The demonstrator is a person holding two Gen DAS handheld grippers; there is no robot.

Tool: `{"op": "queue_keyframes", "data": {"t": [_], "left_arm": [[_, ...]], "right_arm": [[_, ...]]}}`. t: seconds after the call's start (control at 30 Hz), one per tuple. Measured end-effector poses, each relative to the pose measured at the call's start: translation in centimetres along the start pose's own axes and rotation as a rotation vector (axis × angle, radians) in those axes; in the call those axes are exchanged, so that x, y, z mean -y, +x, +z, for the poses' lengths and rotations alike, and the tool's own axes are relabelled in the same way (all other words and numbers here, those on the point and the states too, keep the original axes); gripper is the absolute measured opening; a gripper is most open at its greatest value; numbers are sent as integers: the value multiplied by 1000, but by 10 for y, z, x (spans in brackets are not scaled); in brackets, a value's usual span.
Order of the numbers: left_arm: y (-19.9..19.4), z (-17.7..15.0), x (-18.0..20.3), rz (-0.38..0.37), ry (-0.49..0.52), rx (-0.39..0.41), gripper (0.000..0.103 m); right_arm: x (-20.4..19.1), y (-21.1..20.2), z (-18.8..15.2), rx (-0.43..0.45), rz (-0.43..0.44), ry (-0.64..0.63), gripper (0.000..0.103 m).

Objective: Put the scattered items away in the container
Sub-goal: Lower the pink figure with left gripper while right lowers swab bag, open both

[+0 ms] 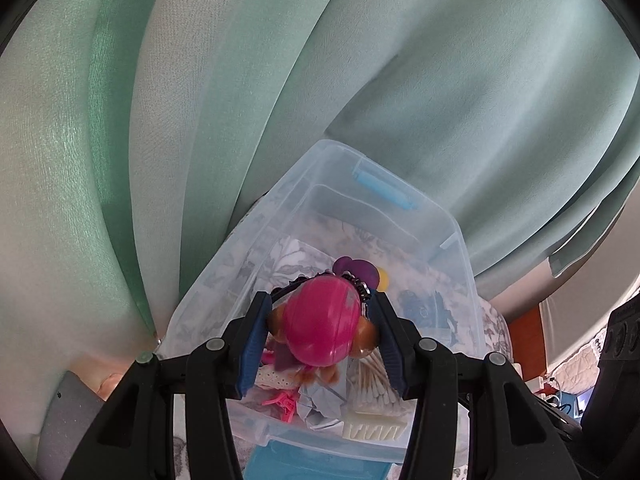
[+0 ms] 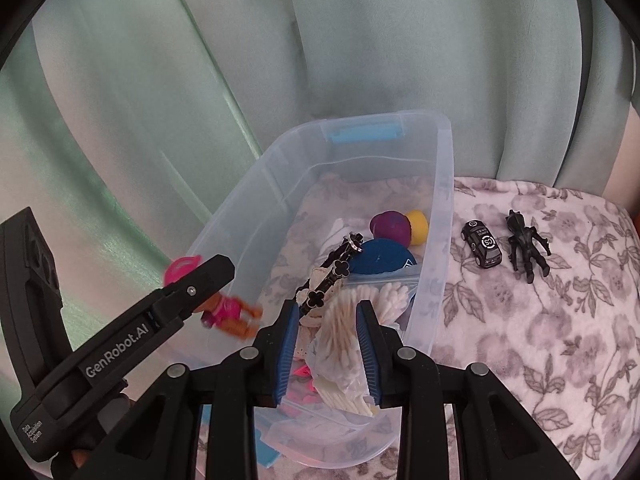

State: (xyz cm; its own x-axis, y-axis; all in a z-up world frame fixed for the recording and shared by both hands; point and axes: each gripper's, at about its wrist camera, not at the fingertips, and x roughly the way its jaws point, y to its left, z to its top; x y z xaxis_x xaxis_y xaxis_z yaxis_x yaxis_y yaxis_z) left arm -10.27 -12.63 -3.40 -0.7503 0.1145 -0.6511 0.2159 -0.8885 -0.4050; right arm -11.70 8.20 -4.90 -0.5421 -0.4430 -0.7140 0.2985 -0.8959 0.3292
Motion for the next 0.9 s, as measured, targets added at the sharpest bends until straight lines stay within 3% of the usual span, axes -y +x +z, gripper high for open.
{"op": "queue_keyframes", "data": {"t": [0.2, 0.57, 0.9], "left_arm": [[-1, -1, 1, -6, -1, -9, 55], [-13, -3, 10, -24, 39, -12, 74], [-35, -3, 24, -23, 74, 14, 83]], "right_arm": [[-1, -7, 0, 13, -4, 0, 37], [-1, -29, -3, 54, -9, 6, 46], [3, -59, -4, 115, -16, 31, 57]]}}
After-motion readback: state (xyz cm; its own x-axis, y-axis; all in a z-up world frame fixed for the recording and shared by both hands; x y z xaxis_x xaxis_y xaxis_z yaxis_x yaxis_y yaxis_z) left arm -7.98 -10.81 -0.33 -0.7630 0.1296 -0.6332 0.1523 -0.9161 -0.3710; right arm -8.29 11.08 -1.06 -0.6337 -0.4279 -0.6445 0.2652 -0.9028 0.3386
